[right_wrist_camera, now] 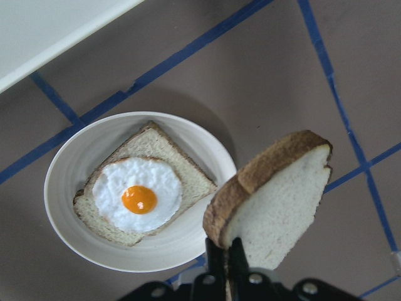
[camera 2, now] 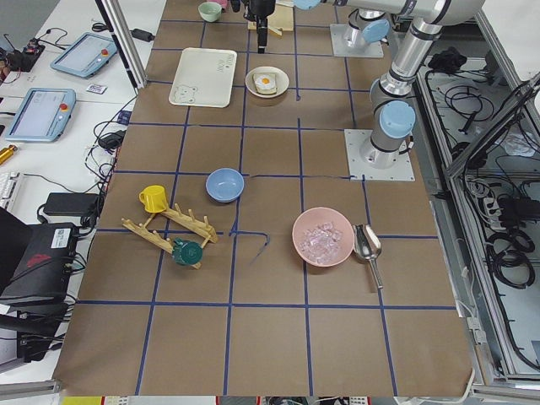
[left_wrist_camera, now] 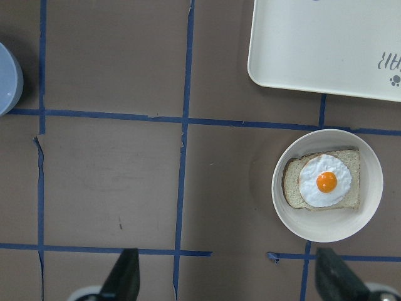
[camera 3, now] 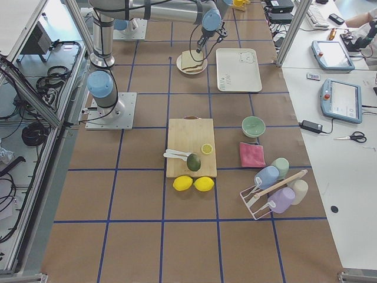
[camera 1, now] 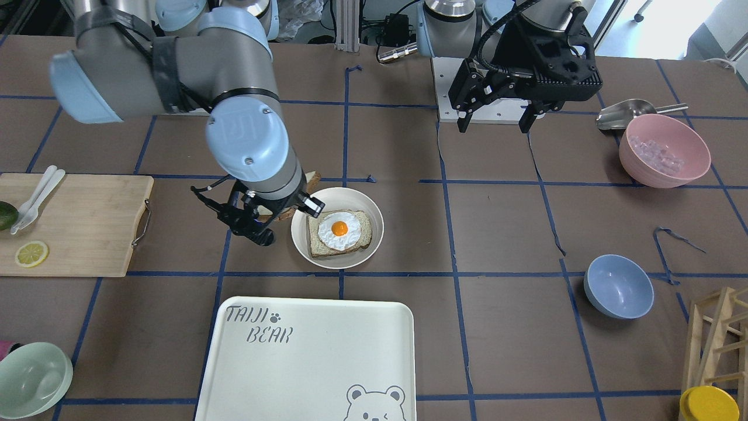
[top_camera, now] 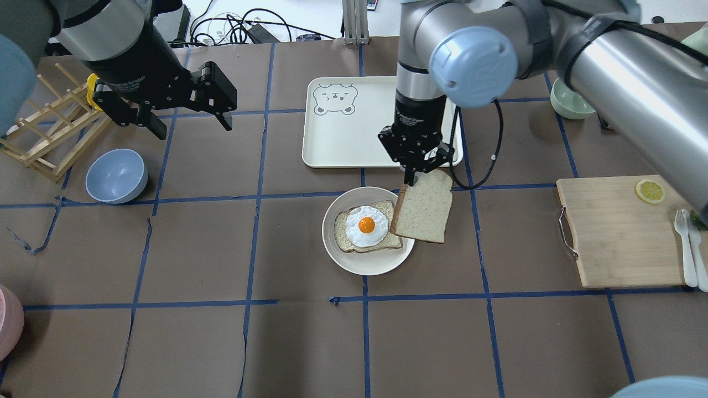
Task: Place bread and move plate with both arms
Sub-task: 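Carry the bread slice with the right gripper over the egg toast, then release the bread onto the egg toast and lift the right gripper, then grip the white plate rim with the left gripper while the right withdraws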
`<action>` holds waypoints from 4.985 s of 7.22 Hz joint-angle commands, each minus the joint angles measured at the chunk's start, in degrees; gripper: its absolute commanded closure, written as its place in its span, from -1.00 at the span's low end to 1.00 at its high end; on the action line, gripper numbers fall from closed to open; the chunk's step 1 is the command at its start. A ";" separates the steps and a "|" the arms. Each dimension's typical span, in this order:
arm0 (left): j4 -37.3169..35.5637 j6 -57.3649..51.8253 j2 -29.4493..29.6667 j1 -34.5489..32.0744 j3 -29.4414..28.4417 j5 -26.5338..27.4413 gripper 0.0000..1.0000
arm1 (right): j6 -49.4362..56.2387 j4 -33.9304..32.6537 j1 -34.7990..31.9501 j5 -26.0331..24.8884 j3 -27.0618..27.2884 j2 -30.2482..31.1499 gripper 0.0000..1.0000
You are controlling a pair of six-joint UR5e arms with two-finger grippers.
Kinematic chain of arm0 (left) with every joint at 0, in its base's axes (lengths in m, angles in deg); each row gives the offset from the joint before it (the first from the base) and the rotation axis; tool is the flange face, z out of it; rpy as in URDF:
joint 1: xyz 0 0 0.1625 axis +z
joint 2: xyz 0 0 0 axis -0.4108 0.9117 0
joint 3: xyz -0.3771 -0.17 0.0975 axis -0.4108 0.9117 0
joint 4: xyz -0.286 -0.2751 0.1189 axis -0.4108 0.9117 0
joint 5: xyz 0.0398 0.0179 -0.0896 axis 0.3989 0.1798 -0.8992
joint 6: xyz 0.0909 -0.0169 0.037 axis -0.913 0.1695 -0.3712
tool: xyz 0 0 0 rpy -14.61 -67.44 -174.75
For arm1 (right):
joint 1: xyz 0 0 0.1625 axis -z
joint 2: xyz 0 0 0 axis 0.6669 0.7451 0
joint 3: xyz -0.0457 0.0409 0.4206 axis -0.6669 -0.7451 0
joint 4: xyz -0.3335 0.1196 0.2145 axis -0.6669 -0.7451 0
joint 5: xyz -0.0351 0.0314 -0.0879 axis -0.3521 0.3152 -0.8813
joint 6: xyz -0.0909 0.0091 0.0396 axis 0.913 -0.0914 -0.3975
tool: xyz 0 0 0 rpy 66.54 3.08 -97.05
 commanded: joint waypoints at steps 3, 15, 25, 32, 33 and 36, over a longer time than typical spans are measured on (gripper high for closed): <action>0.00 0.00 -0.02 0.09 0.00 -0.08 -1.00 | -7.90 -8.12 -4.20 2.53 1.00 -5.57 1.00; -8.48 -0.53 5.68 0.35 13.58 0.01 -1.00 | 15.38 -10.62 1.57 -3.74 1.26 2.38 -1.00; -39.82 16.17 20.19 -13.18 26.98 -1.31 -1.00 | 37.09 1.17 12.50 -9.16 1.18 16.56 -1.00; -42.19 14.33 22.48 -13.18 26.98 -1.58 1.00 | 47.99 -0.06 13.38 -7.93 1.35 17.53 -1.00; -42.28 14.33 22.39 -13.18 26.72 -1.58 1.00 | 47.91 0.29 13.38 -7.84 1.35 17.97 -1.00; -41.75 14.33 21.96 -12.40 21.11 -2.19 1.00 | 47.91 -0.32 13.38 -7.84 1.27 18.77 -1.00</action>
